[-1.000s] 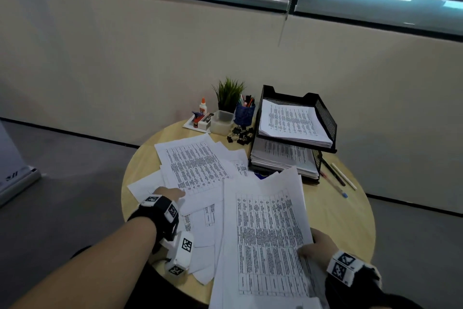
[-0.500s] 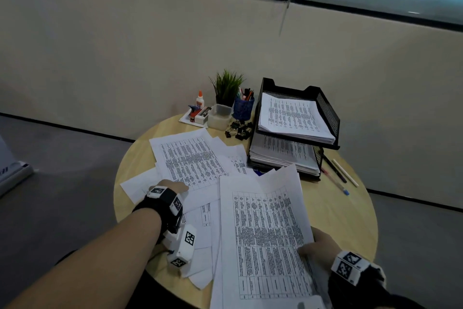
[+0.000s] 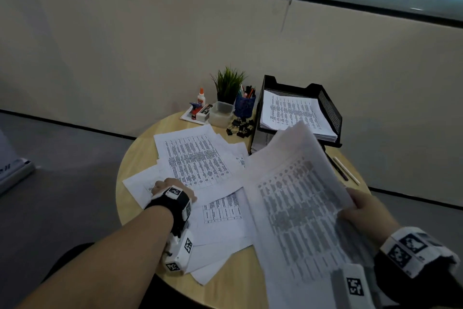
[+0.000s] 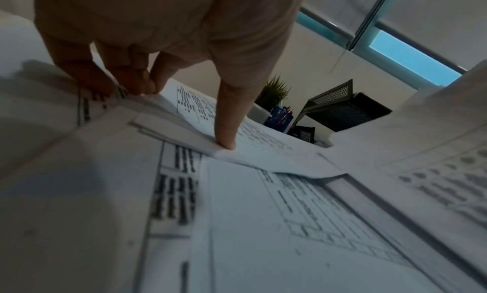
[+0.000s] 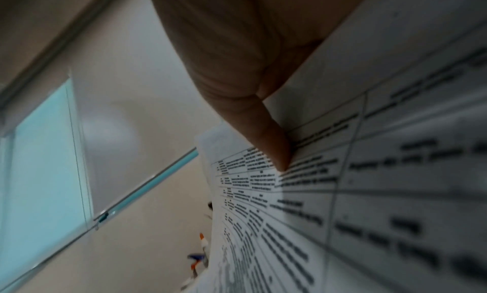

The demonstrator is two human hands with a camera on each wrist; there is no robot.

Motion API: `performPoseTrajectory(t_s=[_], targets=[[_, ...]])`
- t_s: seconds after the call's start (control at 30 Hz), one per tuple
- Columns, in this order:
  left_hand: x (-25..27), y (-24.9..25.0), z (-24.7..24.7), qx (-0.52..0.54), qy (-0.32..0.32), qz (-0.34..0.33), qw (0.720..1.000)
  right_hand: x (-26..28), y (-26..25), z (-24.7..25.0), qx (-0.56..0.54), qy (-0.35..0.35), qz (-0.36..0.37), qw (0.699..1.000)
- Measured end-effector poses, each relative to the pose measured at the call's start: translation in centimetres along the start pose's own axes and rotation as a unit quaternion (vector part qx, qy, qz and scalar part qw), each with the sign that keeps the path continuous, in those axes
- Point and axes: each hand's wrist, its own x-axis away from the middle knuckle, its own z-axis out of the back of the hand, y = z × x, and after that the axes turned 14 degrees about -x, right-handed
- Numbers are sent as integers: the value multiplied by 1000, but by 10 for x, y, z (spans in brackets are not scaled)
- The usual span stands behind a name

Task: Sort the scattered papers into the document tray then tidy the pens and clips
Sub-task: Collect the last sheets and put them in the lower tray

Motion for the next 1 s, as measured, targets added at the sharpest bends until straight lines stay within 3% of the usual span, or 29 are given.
performPoseTrajectory(t_s=[0.17,0.3,0.53,0.67,0.77,1.0], targets=[[19,-9,0,-72,22,-37,996,8,-24,32,-31,60,30,997],[23,-14,-6,-38,6,-43,998,4,-42,40,-49,75,63,994],[33,-26,-20,-39,25,-83,995,-28,-58,3,-96,49,71,992],[23,-35,-28,76,64,-82,992,-41,-45,-43,-151,-8,-2,989],[18,-38,-30,154,70,-76,983,-58,-23,-83,-116,-44,-36,992],[13,-35,-29,164,81,-81,980,-80,-2,-128,-43,-84,-112,989]])
